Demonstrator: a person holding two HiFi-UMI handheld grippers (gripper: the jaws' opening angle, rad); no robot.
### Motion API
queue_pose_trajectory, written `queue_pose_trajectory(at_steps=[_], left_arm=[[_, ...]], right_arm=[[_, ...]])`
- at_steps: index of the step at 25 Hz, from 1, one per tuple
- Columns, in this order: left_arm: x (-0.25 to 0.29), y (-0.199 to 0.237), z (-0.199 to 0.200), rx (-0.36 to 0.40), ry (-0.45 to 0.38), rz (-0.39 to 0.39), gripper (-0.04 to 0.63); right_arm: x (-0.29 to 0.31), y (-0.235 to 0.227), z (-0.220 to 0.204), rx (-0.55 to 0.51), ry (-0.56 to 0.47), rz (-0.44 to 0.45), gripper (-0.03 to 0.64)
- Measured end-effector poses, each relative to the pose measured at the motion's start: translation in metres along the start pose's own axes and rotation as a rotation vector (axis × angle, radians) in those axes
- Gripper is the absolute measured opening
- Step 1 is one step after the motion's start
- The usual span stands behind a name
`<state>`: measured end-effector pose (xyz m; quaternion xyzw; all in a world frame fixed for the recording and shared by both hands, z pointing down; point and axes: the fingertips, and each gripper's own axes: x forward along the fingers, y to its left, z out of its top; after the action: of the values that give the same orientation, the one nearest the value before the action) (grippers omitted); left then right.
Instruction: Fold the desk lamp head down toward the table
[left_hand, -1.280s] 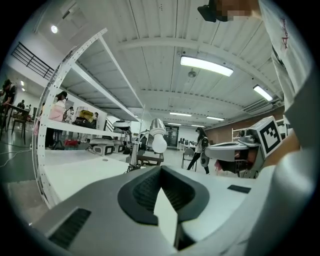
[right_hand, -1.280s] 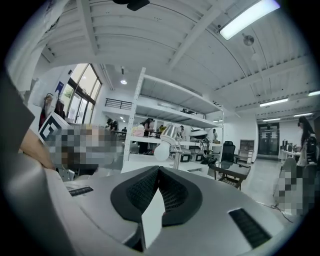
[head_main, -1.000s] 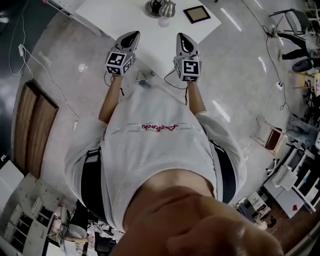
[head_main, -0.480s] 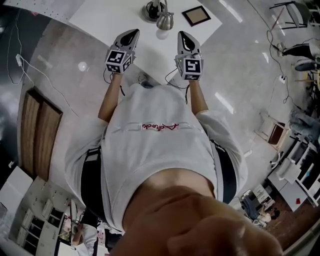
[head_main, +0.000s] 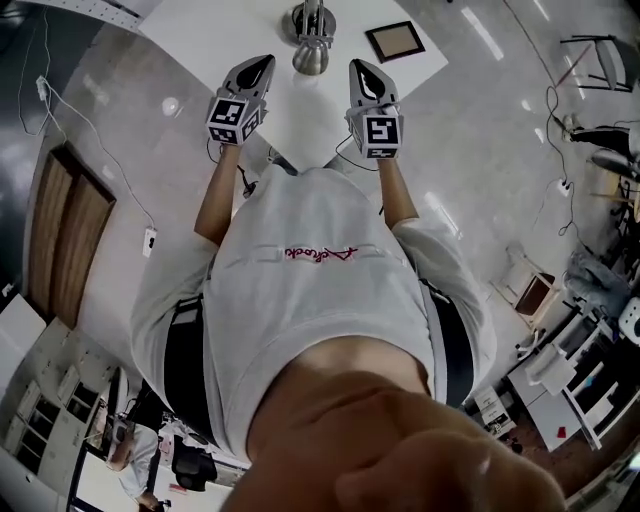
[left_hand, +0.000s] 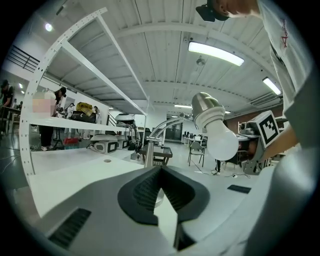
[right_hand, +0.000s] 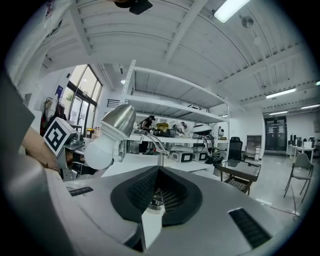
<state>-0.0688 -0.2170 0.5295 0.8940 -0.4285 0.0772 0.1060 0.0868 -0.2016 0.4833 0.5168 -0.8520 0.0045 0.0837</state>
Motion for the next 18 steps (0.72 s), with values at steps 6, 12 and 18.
queue_pose_trajectory(at_steps=[6, 12, 18], left_arm=[[0.002, 0.001, -0.005, 0.000, 0.015, 0.010, 0.025], [0.002, 0.006, -0.019, -0.018, 0.039, -0.005, 0.026], [0.000, 0.002, -0.035, -0.051, 0.064, -0.024, 0.026]], right_arm=[[0.005, 0.004, -0.011, 0.023, 0.015, 0.023, 0.021], [0.002, 0.004, -0.027, 0.040, 0.053, 0.011, 0.021], [-0.005, 0.016, -0.046, 0.063, 0.101, 0.012, 0.021]])
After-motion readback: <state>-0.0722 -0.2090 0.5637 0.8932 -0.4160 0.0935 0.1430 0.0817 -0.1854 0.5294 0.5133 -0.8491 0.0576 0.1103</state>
